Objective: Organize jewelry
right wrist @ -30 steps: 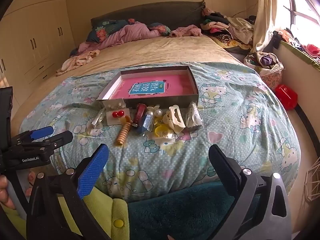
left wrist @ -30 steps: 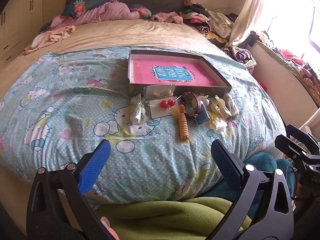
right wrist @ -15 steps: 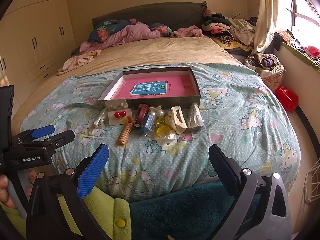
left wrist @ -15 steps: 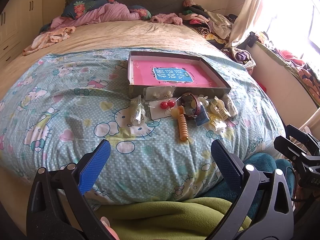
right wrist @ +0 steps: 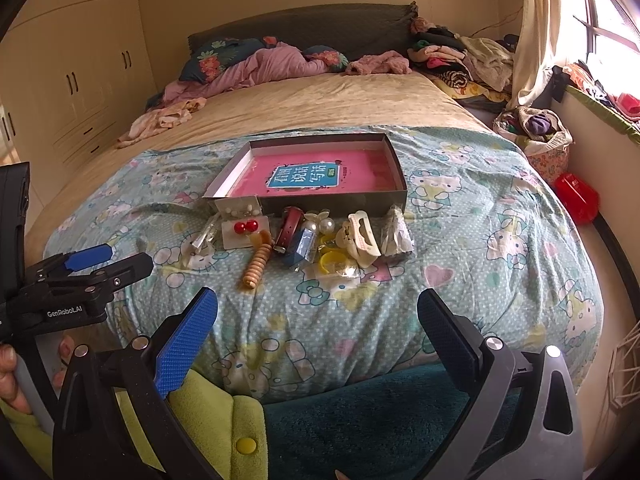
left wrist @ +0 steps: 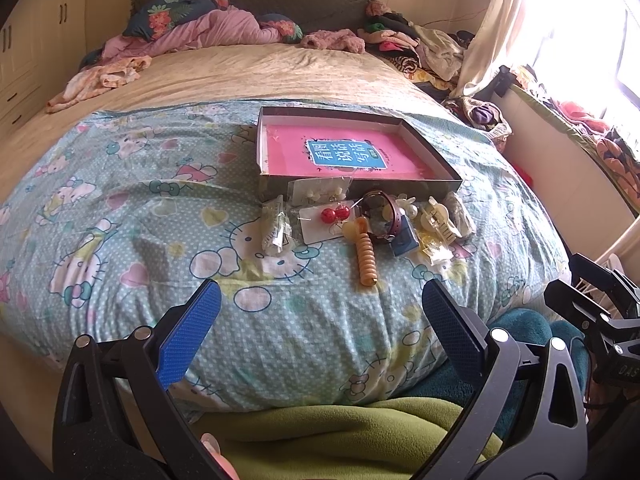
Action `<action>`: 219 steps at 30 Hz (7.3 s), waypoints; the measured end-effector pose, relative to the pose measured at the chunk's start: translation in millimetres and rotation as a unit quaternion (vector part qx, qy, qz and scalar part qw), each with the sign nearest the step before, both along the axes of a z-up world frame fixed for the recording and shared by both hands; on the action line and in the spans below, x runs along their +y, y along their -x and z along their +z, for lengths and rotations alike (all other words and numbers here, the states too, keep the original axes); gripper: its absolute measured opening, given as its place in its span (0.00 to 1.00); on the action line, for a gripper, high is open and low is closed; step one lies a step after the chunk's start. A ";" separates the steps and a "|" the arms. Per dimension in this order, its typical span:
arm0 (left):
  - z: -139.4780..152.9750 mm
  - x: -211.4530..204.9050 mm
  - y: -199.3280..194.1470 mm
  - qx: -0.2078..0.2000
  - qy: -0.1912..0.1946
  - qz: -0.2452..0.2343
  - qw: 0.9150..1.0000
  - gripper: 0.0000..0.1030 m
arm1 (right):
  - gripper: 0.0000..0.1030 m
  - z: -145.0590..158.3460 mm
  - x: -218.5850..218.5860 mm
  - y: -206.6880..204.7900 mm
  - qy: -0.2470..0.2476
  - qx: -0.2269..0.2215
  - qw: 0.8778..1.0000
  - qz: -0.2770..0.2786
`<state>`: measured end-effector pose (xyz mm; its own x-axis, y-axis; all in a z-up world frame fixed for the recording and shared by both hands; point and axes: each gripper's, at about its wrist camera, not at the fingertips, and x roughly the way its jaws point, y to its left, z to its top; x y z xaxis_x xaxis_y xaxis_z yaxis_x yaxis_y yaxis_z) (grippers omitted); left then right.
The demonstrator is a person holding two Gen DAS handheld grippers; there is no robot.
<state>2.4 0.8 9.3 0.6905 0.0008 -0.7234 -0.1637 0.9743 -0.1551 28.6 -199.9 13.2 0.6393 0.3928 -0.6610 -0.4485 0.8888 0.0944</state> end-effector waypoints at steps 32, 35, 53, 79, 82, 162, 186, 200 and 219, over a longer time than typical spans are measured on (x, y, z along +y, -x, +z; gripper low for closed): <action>20.0 35.0 -23.0 -0.001 0.001 0.029 1.000 0.92 | 0.96 6.7 12.3 -18.2 -0.003 -0.001 1.000 0.023; 15.1 42.6 -27.6 0.003 -0.001 0.039 0.999 0.92 | 0.96 8.8 14.2 -26.1 -0.004 -0.002 1.000 0.023; -8.7 83.5 -63.5 0.027 0.014 0.068 0.997 0.92 | 0.96 18.4 6.5 -92.7 -0.011 -0.004 1.000 -0.015; -79.0 86.0 -102.5 0.073 0.036 0.013 0.997 0.77 | 0.65 -61.8 15.8 -154.0 0.017 0.088 0.996 0.023; -84.6 87.2 -105.9 0.077 0.035 0.009 0.996 0.64 | 0.63 -70.5 20.8 -160.1 0.020 0.098 0.994 0.030; -57.9 70.6 -220.6 0.022 0.060 -0.052 0.997 0.25 | 0.34 -60.1 41.0 -260.5 -0.059 0.059 0.997 -0.002; -68.5 65.1 -225.3 0.040 0.032 -0.046 0.998 0.25 | 0.42 -80.7 38.1 -258.8 -0.051 0.077 0.996 -0.004; -51.1 60.1 -212.6 0.020 0.024 -0.043 0.999 0.45 | 0.68 -52.8 15.2 -241.6 -0.096 0.059 0.994 -0.016; 12.4 57.2 -165.8 -0.049 0.025 -0.037 0.998 0.91 | 0.85 -0.2 -10.2 -199.6 -0.140 0.011 0.990 -0.018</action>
